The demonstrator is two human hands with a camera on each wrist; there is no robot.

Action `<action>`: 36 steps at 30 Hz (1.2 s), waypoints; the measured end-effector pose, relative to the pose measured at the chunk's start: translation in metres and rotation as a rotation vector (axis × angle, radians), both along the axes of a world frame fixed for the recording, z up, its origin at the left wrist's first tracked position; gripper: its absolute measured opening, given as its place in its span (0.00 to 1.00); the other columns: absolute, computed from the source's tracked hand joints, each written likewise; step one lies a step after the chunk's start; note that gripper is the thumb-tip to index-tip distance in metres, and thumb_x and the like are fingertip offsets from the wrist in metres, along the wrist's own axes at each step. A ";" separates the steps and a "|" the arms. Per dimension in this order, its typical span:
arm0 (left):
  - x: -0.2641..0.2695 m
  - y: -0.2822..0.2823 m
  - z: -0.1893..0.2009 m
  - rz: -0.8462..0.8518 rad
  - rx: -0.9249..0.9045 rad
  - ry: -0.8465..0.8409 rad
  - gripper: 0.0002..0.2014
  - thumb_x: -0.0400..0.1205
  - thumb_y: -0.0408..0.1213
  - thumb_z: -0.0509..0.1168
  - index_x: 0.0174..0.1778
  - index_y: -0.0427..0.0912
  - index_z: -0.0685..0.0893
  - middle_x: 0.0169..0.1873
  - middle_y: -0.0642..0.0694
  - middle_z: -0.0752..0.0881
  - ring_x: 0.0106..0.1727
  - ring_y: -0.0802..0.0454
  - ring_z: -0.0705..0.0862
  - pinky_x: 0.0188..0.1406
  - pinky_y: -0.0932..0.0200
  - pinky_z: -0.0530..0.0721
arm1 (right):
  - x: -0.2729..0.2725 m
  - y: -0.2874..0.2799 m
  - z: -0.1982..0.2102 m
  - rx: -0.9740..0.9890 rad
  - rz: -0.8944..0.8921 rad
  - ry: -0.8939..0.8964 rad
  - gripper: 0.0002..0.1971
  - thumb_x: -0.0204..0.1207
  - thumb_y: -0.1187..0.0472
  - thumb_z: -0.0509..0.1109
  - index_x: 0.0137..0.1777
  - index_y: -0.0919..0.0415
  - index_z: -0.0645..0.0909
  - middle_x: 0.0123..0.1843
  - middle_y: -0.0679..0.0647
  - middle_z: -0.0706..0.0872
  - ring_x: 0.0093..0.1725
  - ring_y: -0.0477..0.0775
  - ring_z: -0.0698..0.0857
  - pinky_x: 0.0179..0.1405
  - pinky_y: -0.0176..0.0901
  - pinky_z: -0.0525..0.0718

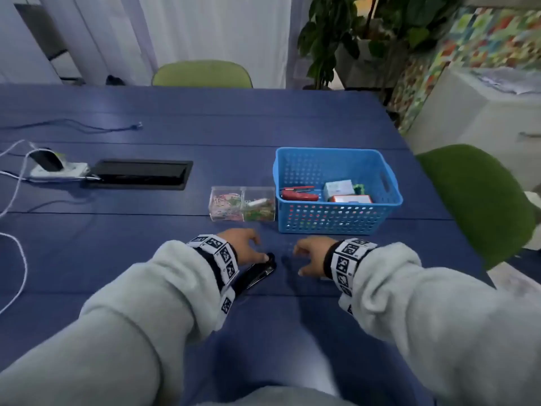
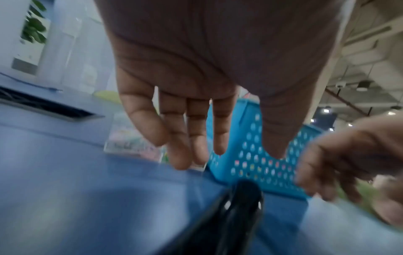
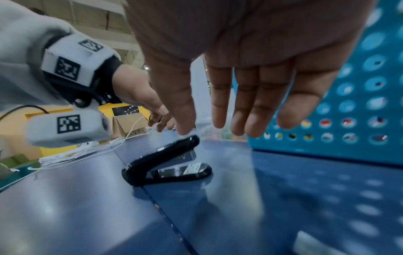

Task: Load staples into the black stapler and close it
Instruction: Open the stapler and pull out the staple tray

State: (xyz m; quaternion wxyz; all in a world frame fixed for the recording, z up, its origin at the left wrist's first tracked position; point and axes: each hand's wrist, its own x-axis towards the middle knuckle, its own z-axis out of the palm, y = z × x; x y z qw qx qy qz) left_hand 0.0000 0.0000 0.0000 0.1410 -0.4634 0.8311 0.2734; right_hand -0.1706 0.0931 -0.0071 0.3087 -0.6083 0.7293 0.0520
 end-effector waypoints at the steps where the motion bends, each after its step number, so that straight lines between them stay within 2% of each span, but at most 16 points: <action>1: -0.002 0.000 -0.005 -0.011 0.024 -0.032 0.25 0.70 0.57 0.71 0.60 0.50 0.78 0.55 0.47 0.84 0.59 0.46 0.82 0.56 0.56 0.79 | 0.003 -0.006 -0.005 0.023 -0.006 -0.012 0.26 0.67 0.56 0.76 0.66 0.57 0.76 0.67 0.59 0.82 0.64 0.59 0.81 0.63 0.45 0.78; 3: -0.005 0.000 -0.017 -0.051 0.048 -0.068 0.27 0.67 0.56 0.73 0.60 0.50 0.79 0.58 0.47 0.85 0.60 0.45 0.83 0.59 0.53 0.80 | 0.011 -0.017 -0.013 0.041 -0.011 -0.019 0.29 0.66 0.55 0.76 0.69 0.55 0.74 0.69 0.59 0.79 0.67 0.60 0.79 0.66 0.46 0.77; 5: -0.007 0.001 -0.026 -0.086 0.069 -0.100 0.26 0.67 0.54 0.74 0.58 0.48 0.80 0.58 0.45 0.86 0.58 0.43 0.84 0.57 0.52 0.82 | 0.019 -0.026 -0.022 0.060 0.007 -0.021 0.32 0.66 0.55 0.77 0.70 0.54 0.72 0.69 0.59 0.77 0.67 0.61 0.78 0.67 0.47 0.77; 9: -0.012 0.002 -0.033 -0.122 0.062 -0.131 0.20 0.69 0.48 0.73 0.54 0.45 0.81 0.54 0.42 0.87 0.56 0.42 0.84 0.47 0.55 0.79 | 0.024 -0.038 -0.043 0.101 0.029 -0.037 0.34 0.63 0.54 0.79 0.70 0.51 0.72 0.67 0.60 0.76 0.66 0.63 0.79 0.67 0.50 0.79; 11: -0.013 0.004 -0.033 -0.128 0.058 -0.113 0.17 0.70 0.47 0.72 0.52 0.45 0.81 0.52 0.43 0.87 0.55 0.42 0.84 0.42 0.58 0.76 | 0.026 -0.040 -0.050 0.113 0.031 -0.047 0.33 0.63 0.54 0.79 0.69 0.51 0.73 0.66 0.60 0.75 0.63 0.64 0.80 0.66 0.50 0.80; 16: -0.013 0.004 -0.028 -0.150 0.072 -0.025 0.13 0.70 0.44 0.71 0.48 0.44 0.82 0.47 0.42 0.87 0.50 0.42 0.84 0.41 0.57 0.77 | 0.024 -0.041 -0.061 0.082 0.031 -0.014 0.30 0.61 0.52 0.79 0.66 0.51 0.76 0.63 0.59 0.76 0.60 0.64 0.81 0.62 0.49 0.82; 19: -0.015 0.004 -0.022 -0.161 0.068 0.025 0.10 0.70 0.43 0.72 0.42 0.48 0.78 0.39 0.48 0.81 0.44 0.45 0.81 0.39 0.56 0.75 | 0.020 -0.040 -0.061 0.097 0.054 0.014 0.29 0.61 0.51 0.79 0.63 0.52 0.76 0.63 0.58 0.76 0.61 0.63 0.80 0.62 0.52 0.82; 24: -0.017 0.004 -0.010 -0.121 0.036 0.153 0.11 0.69 0.41 0.73 0.40 0.50 0.76 0.36 0.52 0.79 0.40 0.48 0.79 0.39 0.58 0.75 | 0.011 -0.034 -0.054 0.082 0.073 0.028 0.22 0.63 0.52 0.77 0.58 0.51 0.79 0.61 0.56 0.79 0.60 0.62 0.81 0.60 0.51 0.83; 27: -0.015 0.001 -0.006 -0.062 0.065 0.241 0.13 0.68 0.38 0.74 0.39 0.51 0.74 0.32 0.53 0.77 0.40 0.47 0.79 0.41 0.57 0.78 | 0.003 -0.030 -0.051 0.067 0.062 0.058 0.19 0.64 0.50 0.76 0.54 0.51 0.79 0.58 0.55 0.81 0.58 0.61 0.82 0.56 0.49 0.82; 29: -0.010 -0.002 -0.007 -0.003 0.121 0.322 0.12 0.67 0.35 0.74 0.38 0.49 0.77 0.33 0.53 0.81 0.40 0.46 0.82 0.46 0.53 0.84 | -0.002 -0.026 -0.050 0.069 0.057 0.074 0.19 0.64 0.50 0.75 0.55 0.53 0.80 0.57 0.55 0.82 0.57 0.60 0.82 0.55 0.49 0.82; 32: 0.000 -0.004 -0.012 0.103 0.178 0.456 0.11 0.65 0.30 0.73 0.38 0.46 0.81 0.41 0.40 0.88 0.46 0.40 0.87 0.55 0.43 0.87 | -0.007 -0.020 -0.046 0.042 0.015 0.074 0.17 0.65 0.52 0.73 0.53 0.56 0.81 0.53 0.55 0.82 0.55 0.60 0.83 0.52 0.47 0.82; 34: 0.008 -0.004 -0.016 0.150 0.180 0.512 0.11 0.66 0.27 0.73 0.39 0.44 0.82 0.44 0.39 0.89 0.49 0.40 0.87 0.58 0.46 0.87 | -0.008 -0.018 -0.042 0.018 0.012 0.085 0.15 0.66 0.53 0.73 0.52 0.57 0.82 0.54 0.57 0.84 0.54 0.60 0.84 0.51 0.47 0.83; 36: 0.017 -0.006 -0.019 0.172 0.166 0.544 0.13 0.67 0.26 0.74 0.38 0.49 0.82 0.40 0.44 0.88 0.47 0.44 0.87 0.56 0.52 0.85 | -0.009 -0.017 -0.038 0.005 0.032 0.105 0.14 0.67 0.54 0.72 0.52 0.57 0.82 0.55 0.57 0.84 0.55 0.61 0.84 0.52 0.47 0.84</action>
